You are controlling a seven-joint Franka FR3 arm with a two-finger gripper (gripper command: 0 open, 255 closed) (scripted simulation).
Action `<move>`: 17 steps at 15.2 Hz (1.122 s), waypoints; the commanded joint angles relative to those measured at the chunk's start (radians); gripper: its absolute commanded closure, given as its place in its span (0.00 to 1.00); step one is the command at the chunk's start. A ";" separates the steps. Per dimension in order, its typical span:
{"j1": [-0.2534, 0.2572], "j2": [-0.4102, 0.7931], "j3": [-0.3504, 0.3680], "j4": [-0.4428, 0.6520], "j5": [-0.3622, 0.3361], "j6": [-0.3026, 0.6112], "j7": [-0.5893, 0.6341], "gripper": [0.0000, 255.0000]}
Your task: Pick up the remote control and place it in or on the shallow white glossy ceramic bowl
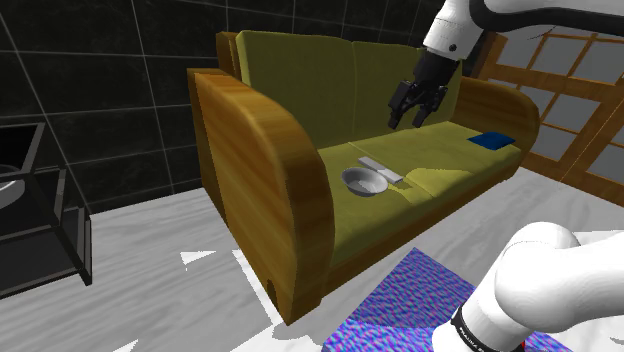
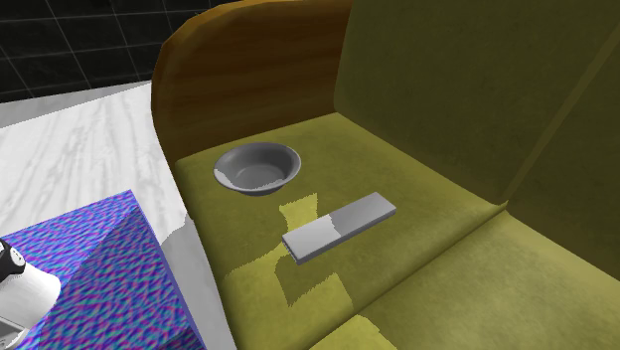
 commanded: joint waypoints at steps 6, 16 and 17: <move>-0.022 0.106 -0.071 -0.019 -0.034 0.101 -0.065 0.00; -0.053 0.383 -0.212 0.027 -0.059 0.287 -0.199 0.00; -0.055 0.415 -0.225 0.037 -0.057 0.303 -0.213 0.00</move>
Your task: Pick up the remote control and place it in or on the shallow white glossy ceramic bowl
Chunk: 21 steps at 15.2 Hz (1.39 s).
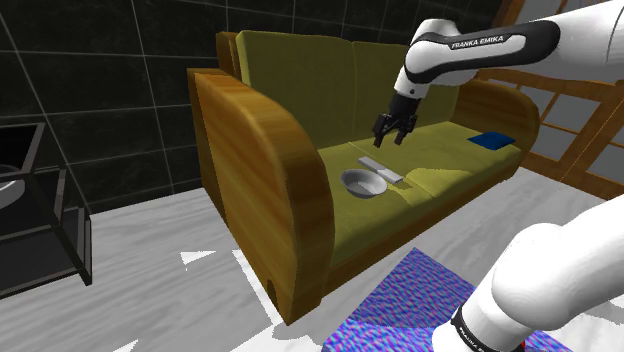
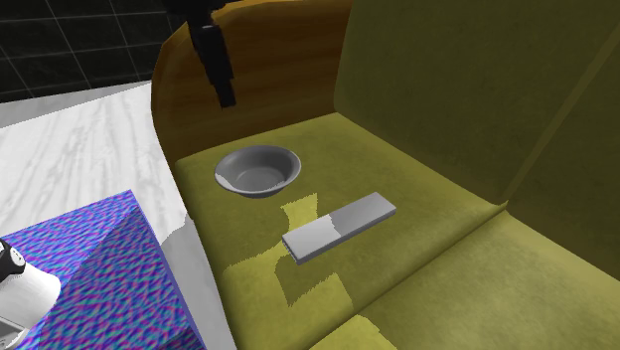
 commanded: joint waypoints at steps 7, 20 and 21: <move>-0.023 0.269 -0.100 0.120 0.049 0.105 -0.127 0.00; -0.140 0.746 -0.152 0.447 0.228 0.160 -0.327 0.00; -0.141 0.752 -0.150 0.441 0.231 0.171 -0.329 0.00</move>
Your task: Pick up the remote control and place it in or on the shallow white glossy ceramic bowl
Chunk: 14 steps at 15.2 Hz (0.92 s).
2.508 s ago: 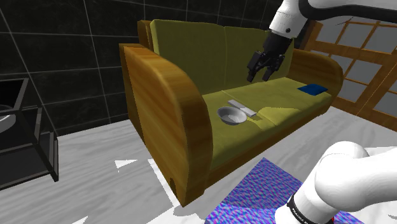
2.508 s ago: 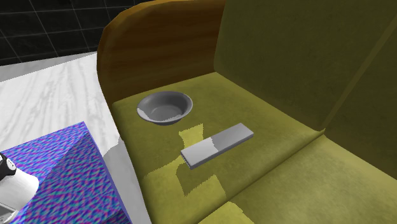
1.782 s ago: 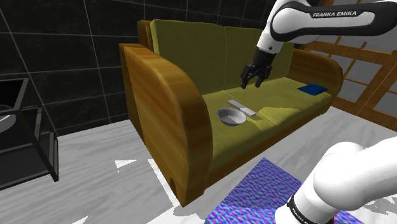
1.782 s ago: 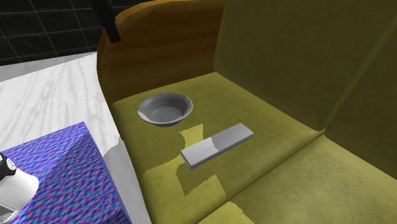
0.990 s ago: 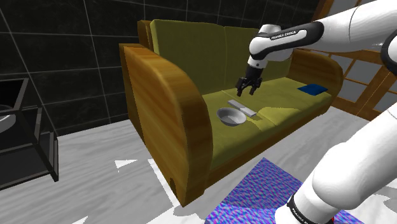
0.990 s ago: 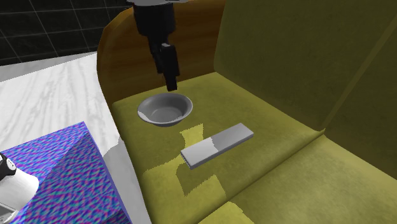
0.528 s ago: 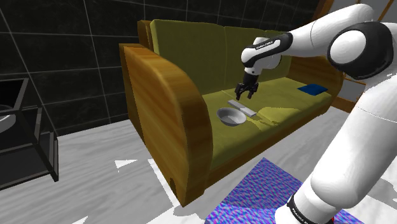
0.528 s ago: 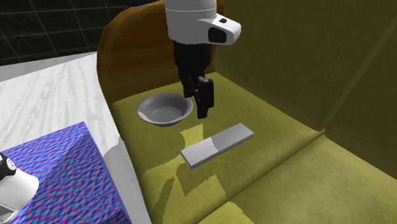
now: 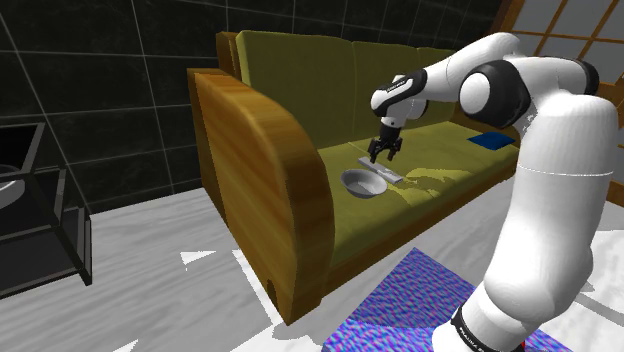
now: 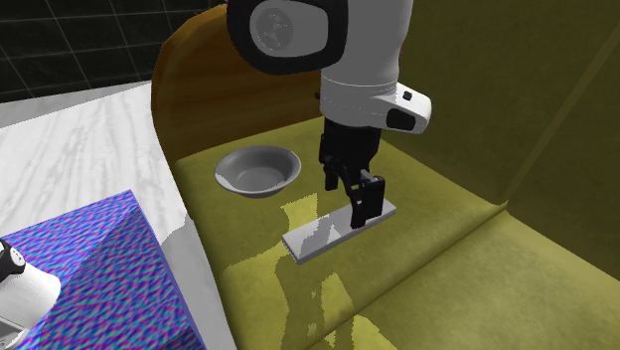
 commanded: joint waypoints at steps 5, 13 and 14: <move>-0.013 0.056 0.011 -0.009 0.027 0.059 -0.018 0.00; -0.015 0.066 0.014 -0.016 0.033 0.076 -0.022 0.00; -0.015 0.066 0.014 -0.016 0.033 0.076 -0.022 0.00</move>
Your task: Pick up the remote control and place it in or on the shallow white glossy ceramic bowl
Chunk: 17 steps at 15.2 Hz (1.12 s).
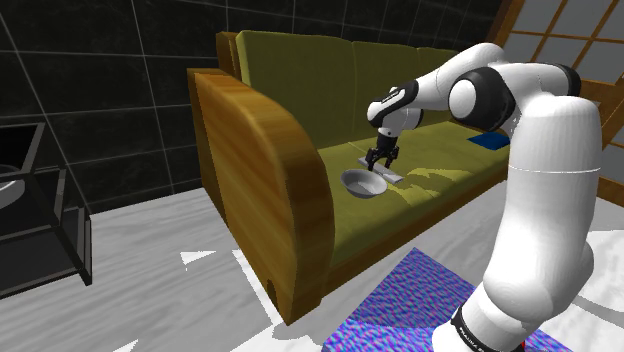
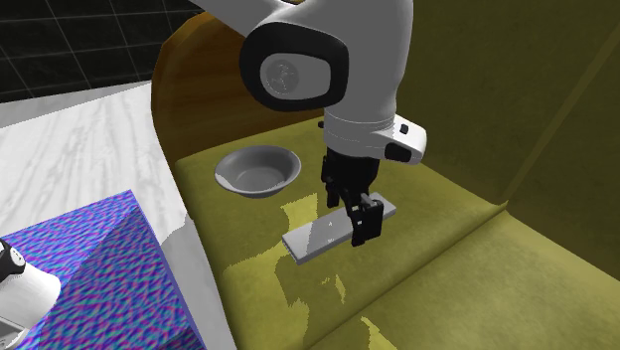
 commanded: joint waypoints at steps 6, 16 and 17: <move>0.000 0.000 0.000 0.000 0.000 0.000 0.000 1.00; 0.007 -0.040 -0.011 0.029 -0.022 -0.065 0.014 1.00; 0.008 -0.046 -0.012 0.034 -0.026 -0.076 0.016 1.00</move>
